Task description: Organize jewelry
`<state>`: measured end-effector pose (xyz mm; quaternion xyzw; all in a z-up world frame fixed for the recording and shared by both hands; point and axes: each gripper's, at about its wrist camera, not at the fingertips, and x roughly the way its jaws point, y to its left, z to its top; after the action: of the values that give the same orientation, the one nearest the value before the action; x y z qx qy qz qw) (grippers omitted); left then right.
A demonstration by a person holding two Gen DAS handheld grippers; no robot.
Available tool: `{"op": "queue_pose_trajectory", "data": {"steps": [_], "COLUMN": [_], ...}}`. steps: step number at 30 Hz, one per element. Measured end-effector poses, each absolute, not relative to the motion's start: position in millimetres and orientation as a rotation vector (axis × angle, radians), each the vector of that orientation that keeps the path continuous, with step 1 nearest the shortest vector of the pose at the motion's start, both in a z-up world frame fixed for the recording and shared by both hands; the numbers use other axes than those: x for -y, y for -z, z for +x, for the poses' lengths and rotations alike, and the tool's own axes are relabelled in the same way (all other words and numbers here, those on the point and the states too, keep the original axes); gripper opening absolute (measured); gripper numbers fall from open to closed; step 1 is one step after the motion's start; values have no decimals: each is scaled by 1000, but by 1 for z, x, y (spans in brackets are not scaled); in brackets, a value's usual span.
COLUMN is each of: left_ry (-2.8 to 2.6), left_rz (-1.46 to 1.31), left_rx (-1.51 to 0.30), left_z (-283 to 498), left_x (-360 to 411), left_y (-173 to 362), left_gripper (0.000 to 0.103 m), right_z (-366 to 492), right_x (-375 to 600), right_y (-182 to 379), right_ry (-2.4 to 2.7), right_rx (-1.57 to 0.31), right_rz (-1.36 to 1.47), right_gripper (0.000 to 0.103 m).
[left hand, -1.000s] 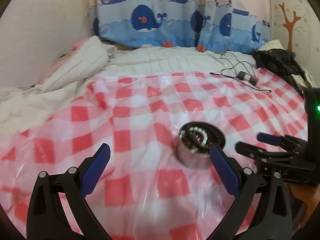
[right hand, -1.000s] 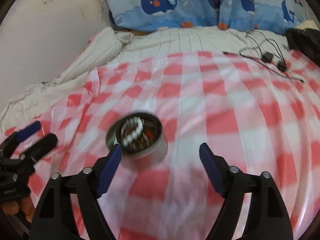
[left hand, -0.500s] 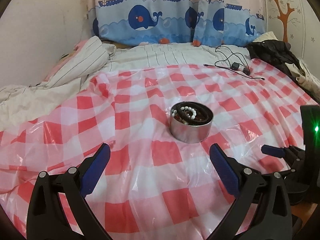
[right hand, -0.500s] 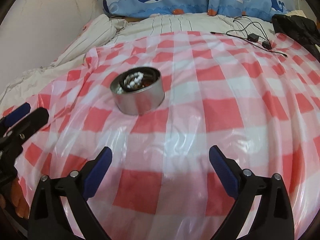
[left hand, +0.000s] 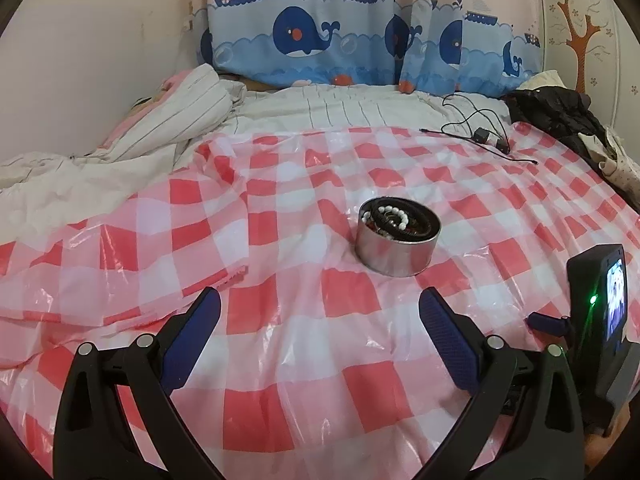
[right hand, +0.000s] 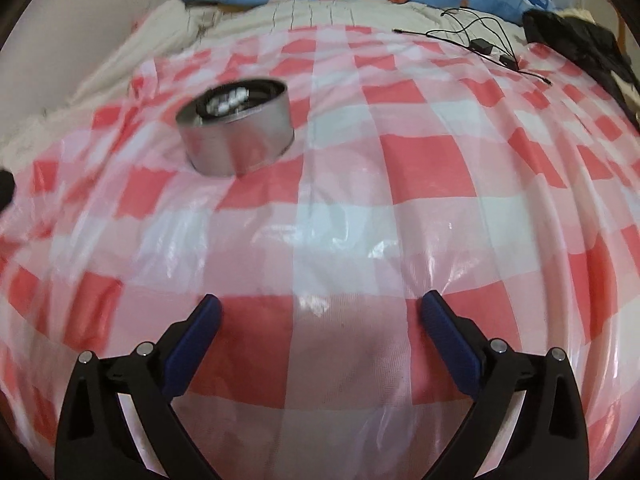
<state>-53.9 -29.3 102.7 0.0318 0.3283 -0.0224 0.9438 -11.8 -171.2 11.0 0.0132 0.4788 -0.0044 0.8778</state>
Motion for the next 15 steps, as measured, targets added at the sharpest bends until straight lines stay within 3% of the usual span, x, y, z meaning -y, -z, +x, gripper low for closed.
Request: {"op": "queue_pose_trajectory", "data": {"steps": [15], "left_ry": [57], "left_rz": [-5], "left_rx": [-898], "left_z": [-40], "left_x": [45], "left_y": [-18], "left_gripper": [95], "right_z": [-39], "right_x": [178], "right_y": [-8], "right_ry": [16], "right_rx": [-960], "right_rz": [17], "right_gripper": [96]}}
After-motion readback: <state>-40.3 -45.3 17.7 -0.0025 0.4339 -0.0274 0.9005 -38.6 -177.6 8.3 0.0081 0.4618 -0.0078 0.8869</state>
